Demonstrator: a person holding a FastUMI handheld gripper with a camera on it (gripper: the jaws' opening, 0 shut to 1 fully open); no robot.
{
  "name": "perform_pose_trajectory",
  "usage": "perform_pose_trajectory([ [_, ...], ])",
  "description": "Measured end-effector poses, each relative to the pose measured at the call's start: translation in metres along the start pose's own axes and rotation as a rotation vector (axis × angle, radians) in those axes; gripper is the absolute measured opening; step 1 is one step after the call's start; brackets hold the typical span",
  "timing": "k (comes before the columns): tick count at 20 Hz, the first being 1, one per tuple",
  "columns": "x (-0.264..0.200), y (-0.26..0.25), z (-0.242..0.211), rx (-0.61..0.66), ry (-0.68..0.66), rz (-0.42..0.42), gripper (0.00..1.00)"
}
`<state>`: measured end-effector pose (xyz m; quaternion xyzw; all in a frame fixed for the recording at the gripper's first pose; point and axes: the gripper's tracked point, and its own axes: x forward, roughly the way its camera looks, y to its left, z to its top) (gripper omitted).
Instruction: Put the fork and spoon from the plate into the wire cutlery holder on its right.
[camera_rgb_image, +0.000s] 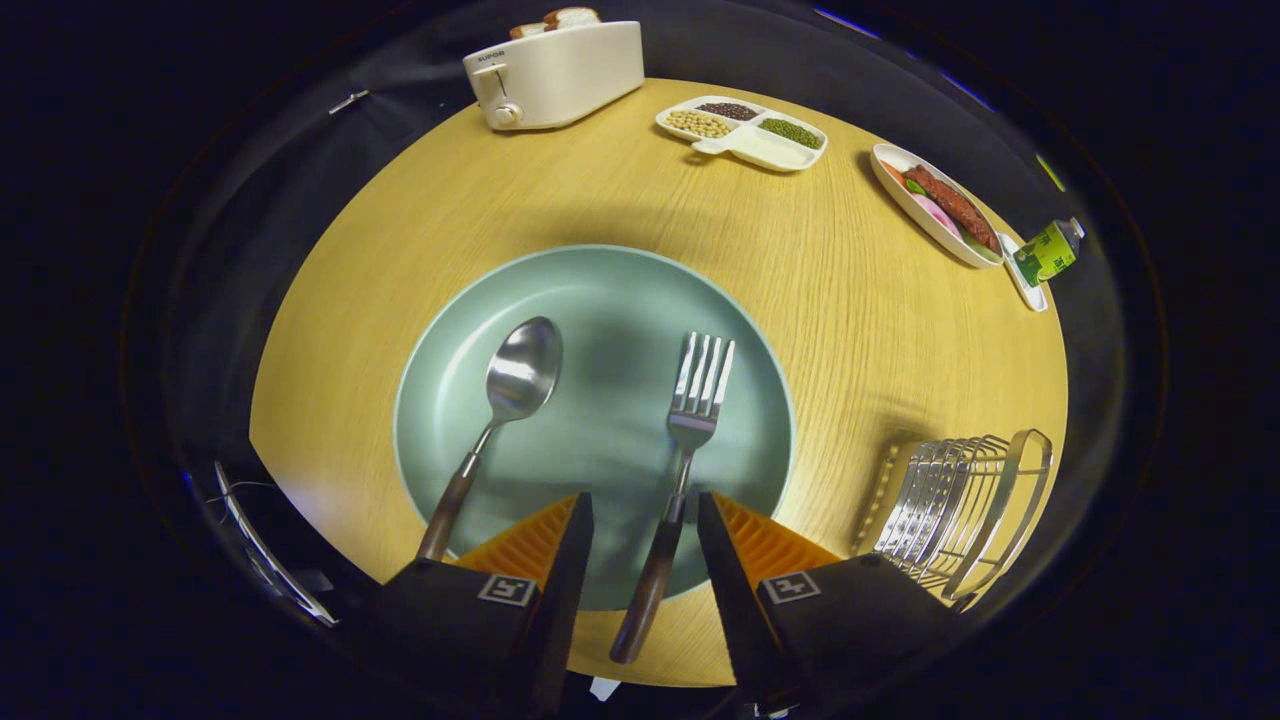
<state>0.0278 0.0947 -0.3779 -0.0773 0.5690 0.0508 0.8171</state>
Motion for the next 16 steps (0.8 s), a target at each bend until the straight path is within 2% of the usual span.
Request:
perform_pose_trajectory([
  [1,0.002,-0.002,-0.002,0.006,0.015,-0.005,0.62],
  [2,0.002,-0.001,-0.004,0.018,0.035,0.000,0.51],
  [4,0.004,0.000,-0.002,0.036,0.038,0.014,0.36],
  [7,-0.001,0.004,-0.002,0.049,0.057,0.055,0.23],
  [8,0.002,0.009,-0.005,0.054,0.071,0.084,0.13],
  [11,-0.001,0.012,-0.007,0.074,0.065,0.131,0.08],
  [16,-0.020,0.007,0.002,0.103,0.029,0.162,0.08],
])
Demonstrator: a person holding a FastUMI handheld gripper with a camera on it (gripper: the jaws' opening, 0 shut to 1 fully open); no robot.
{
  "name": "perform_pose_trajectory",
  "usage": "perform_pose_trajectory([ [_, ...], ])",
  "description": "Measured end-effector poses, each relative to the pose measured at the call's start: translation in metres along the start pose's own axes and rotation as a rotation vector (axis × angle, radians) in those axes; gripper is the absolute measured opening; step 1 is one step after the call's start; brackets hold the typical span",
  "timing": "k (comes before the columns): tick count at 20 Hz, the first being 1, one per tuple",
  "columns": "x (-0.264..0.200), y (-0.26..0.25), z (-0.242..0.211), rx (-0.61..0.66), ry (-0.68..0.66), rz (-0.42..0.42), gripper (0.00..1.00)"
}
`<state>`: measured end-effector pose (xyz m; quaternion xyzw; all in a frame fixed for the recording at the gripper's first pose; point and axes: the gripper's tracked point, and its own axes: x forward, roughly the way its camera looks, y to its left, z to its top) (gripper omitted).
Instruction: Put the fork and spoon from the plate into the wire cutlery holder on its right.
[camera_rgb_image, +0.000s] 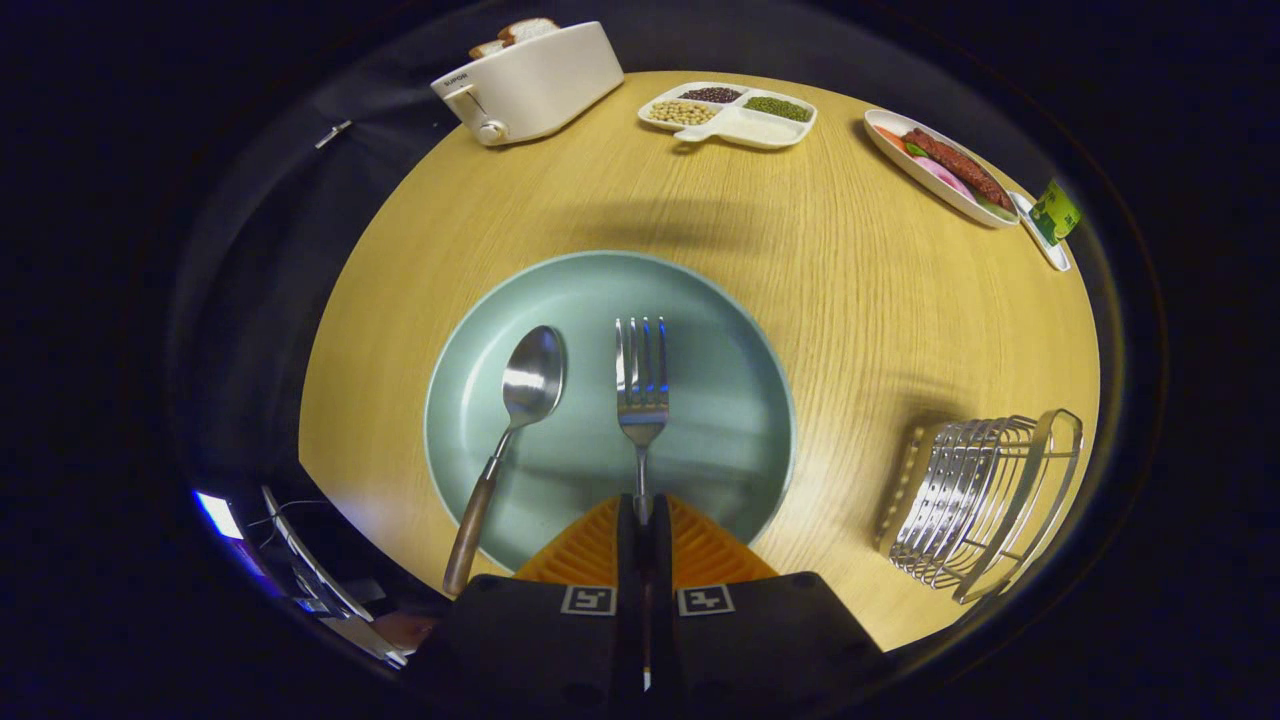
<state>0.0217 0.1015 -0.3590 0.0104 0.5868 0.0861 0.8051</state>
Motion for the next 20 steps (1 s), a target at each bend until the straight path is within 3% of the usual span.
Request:
perform_pose_trajectory([
  [7,-0.075,-0.012,0.009,-0.019,-0.040,0.071,0.08],
  [11,-0.128,-0.050,0.004,-0.064,-0.028,0.076,0.07],
  [15,-0.162,-0.094,-0.008,-0.093,0.030,0.064,0.07],
  [20,-0.164,-0.155,-0.035,-0.141,0.183,0.008,0.07],
])
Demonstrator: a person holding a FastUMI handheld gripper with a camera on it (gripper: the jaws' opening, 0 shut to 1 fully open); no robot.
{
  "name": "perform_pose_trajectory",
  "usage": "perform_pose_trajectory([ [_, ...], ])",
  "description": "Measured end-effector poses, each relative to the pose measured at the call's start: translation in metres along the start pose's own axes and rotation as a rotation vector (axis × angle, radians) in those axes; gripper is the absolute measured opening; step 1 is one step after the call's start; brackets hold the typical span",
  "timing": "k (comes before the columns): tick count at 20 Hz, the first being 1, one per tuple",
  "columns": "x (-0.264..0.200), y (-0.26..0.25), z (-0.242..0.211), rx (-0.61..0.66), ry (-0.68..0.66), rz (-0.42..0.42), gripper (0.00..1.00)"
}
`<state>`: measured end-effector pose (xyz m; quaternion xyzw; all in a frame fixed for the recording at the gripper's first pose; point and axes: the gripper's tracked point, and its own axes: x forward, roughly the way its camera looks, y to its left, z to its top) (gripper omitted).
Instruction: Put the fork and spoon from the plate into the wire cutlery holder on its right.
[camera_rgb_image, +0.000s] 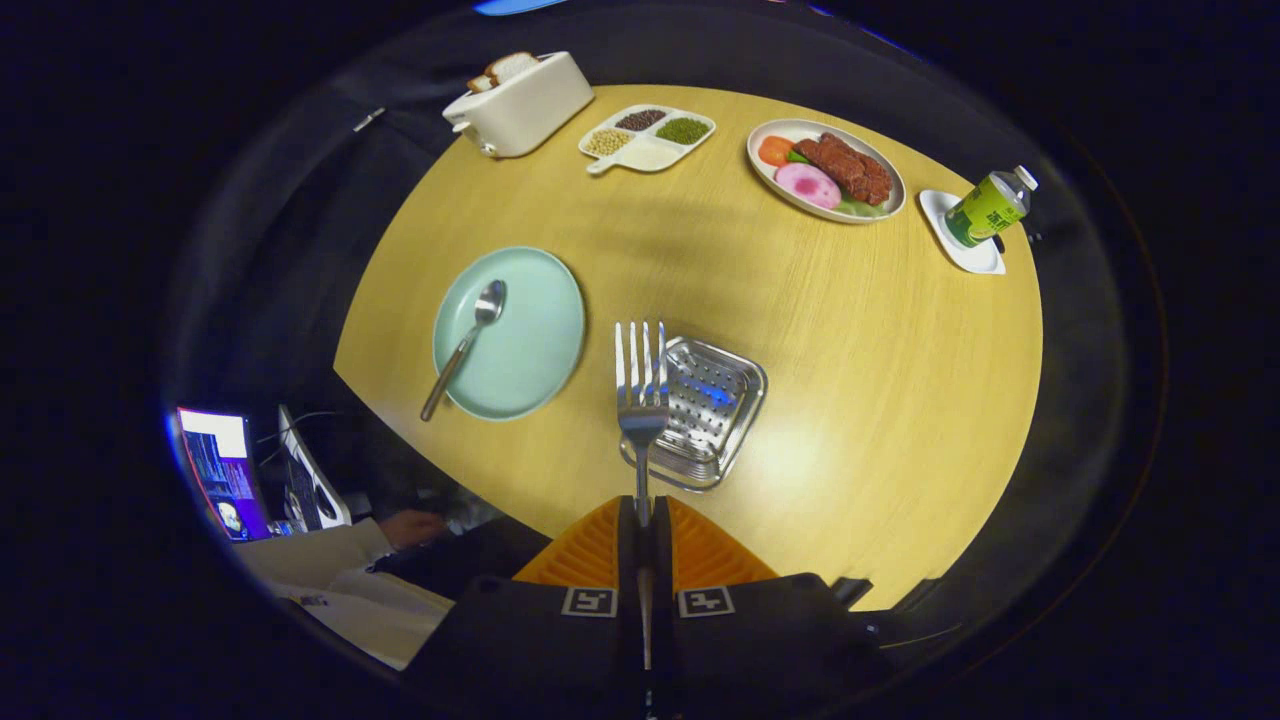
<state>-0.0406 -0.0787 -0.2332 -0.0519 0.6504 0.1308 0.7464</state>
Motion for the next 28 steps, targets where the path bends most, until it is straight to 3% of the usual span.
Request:
perform_pose_trajectory([
  [5,0.016,-0.015,-0.018,0.011,0.168,0.016,0.08],
  [13,0.032,-0.011,-0.014,0.050,0.291,0.043,0.08],
  [21,0.033,-0.018,-0.002,0.072,0.255,0.013,0.15],
  [23,0.025,-0.017,0.007,0.068,0.204,0.018,0.31],
  [25,0.014,-0.013,0.019,0.080,0.124,0.026,0.57],
  [26,0.007,-0.011,0.025,0.091,0.078,0.029,0.77],
  [28,-0.007,-0.009,0.040,0.108,-0.038,0.016,1.00],
])
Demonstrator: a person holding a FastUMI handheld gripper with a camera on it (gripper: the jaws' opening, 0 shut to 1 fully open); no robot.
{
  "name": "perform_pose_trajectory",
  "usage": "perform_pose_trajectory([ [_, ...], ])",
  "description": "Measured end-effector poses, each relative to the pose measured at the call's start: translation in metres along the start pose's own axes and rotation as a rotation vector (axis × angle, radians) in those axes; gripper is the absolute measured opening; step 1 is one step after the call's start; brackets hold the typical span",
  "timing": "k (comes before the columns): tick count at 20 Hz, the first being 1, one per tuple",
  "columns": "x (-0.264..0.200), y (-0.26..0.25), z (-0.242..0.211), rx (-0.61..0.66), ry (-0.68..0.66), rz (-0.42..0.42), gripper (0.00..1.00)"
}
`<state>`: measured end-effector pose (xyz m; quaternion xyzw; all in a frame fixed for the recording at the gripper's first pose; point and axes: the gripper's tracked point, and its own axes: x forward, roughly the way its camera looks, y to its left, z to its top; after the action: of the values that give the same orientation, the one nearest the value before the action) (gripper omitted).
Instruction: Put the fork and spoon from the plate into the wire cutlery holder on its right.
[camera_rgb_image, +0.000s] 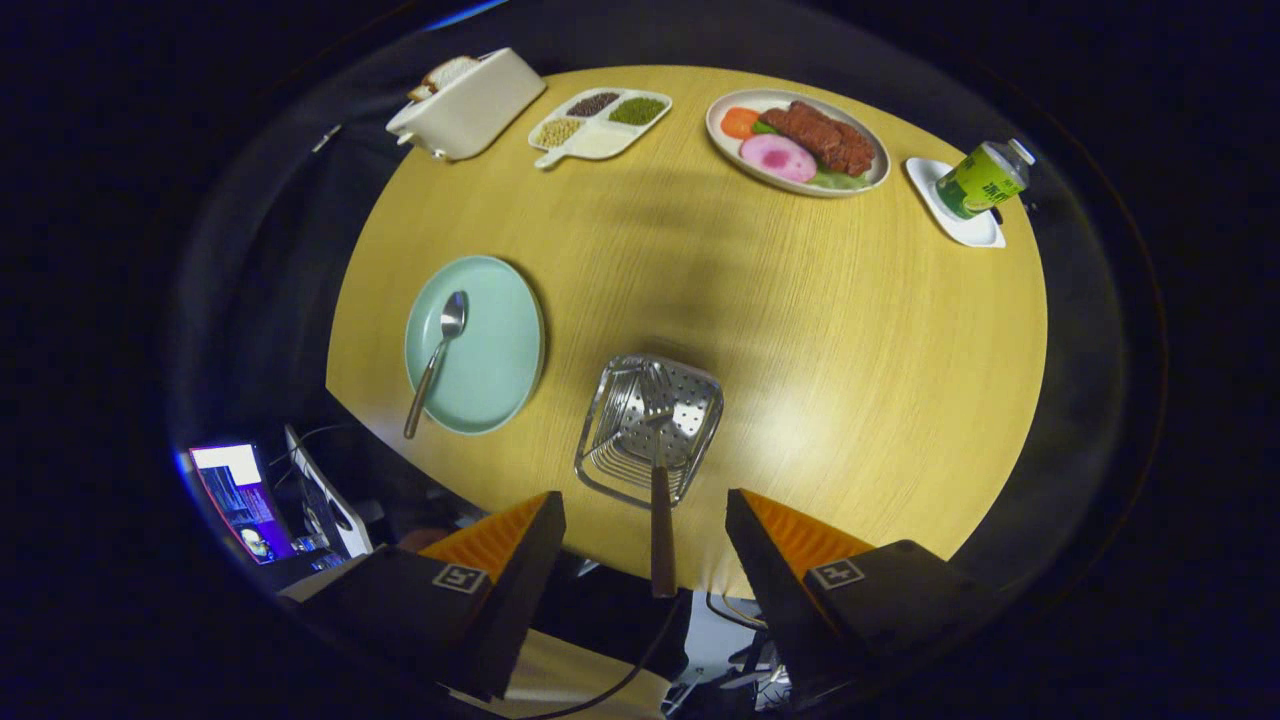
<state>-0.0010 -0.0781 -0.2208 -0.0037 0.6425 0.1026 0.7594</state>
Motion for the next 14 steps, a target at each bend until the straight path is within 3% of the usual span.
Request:
perform_pose_trajectory([
  [8,-0.062,0.026,0.039,0.009,-0.456,-0.071,0.99],
  [14,-0.082,0.062,0.046,0.040,-0.709,-0.134,1.00],
])
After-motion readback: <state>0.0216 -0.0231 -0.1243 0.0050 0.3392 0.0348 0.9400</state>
